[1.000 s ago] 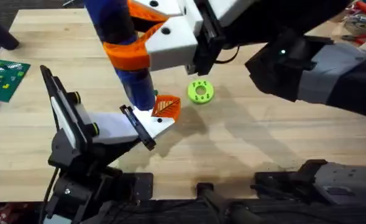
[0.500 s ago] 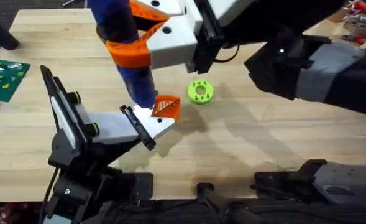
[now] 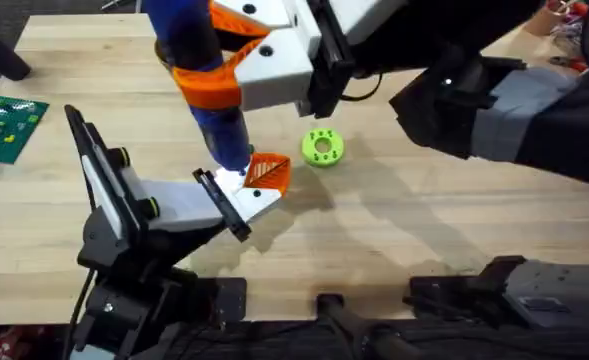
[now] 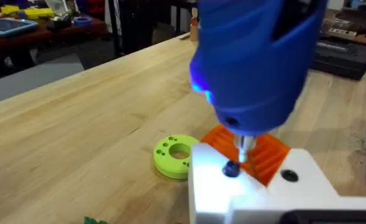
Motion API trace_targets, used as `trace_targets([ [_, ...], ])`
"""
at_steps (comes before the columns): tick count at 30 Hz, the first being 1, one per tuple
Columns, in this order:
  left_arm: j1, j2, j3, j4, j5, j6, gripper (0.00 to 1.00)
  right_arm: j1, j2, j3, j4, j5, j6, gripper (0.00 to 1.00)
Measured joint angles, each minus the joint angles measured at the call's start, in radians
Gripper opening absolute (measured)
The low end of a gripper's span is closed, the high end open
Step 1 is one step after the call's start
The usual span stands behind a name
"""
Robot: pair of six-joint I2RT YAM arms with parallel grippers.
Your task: Pick up the gripper from the table and insert it into the empty holder that is missing its gripper. Then pick up a screw, insert it into the mounting hole, and use the screwdriver to tighten it. Finally, clean up the table by picking up the vegetable and placing it into the bucket.
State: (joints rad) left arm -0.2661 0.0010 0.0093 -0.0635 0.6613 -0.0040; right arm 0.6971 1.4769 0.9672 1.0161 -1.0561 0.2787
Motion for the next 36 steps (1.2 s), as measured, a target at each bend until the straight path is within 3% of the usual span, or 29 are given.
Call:
trace_targets([
  [36,0.0,0.0,0.0,0.0,0.0,0.0,0.009,-0.002,0.0,0.0,-0.022,-0.015,-0.041,0.06],
])
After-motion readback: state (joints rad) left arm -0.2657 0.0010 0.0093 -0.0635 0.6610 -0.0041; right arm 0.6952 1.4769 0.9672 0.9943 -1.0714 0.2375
